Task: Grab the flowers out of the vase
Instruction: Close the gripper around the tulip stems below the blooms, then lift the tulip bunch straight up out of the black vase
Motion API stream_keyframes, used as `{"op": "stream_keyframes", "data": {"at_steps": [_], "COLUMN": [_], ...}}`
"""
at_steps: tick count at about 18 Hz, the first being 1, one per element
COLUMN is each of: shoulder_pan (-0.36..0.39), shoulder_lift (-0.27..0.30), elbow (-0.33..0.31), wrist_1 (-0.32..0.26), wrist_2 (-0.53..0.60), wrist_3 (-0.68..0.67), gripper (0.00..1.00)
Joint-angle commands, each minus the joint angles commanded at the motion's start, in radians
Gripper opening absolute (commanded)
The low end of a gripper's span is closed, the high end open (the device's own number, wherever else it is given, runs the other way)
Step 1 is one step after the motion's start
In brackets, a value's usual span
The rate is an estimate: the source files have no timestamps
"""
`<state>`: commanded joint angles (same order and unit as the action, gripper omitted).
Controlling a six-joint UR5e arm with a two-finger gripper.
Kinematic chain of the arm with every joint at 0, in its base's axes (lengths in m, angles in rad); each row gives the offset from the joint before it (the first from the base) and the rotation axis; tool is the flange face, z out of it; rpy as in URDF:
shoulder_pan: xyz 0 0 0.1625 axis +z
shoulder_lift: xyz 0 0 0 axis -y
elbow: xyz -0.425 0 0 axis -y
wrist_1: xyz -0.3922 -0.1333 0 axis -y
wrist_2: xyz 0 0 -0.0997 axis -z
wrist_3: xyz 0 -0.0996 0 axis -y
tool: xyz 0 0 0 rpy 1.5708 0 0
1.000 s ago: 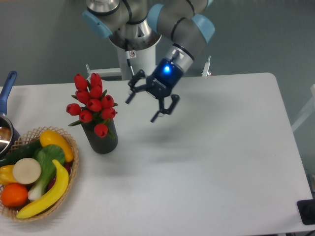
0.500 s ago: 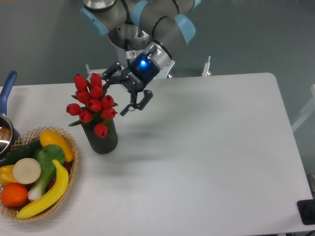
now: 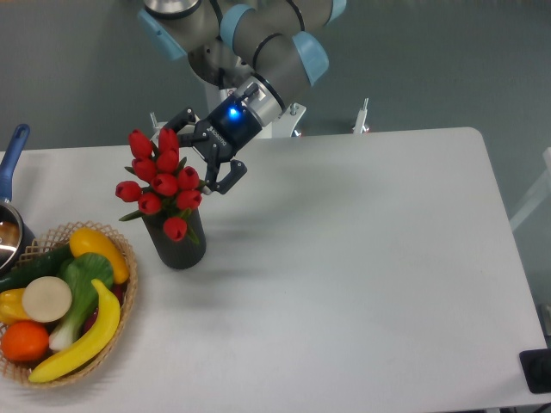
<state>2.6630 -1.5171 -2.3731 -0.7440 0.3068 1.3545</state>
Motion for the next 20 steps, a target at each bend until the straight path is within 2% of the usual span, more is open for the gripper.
{"op": "stream_keyframes", "data": {"at_steps": [1,2,8,13,16,20], "shoulder_pan": [0.0,0.0,0.0,0.008,0.012,0.014], "shoulder_lift": [0.002,0.002,-0.015,0.0,0.037,0.055], "elbow": [0.0,-0.002,0.008,0.009,0.027,0.095], "wrist_1": [0.002,0.002,0.002,0.002,0.002,0.003], "wrist_2": [0.012,0.044,0.06,0.045,0.003,-0.021], "wrist_3": [0.002,0.0,-0.002,-0.012,-0.076,-0.227], "gripper": [0.03,0.0,0.0,0.0,0.0,0.0]}}
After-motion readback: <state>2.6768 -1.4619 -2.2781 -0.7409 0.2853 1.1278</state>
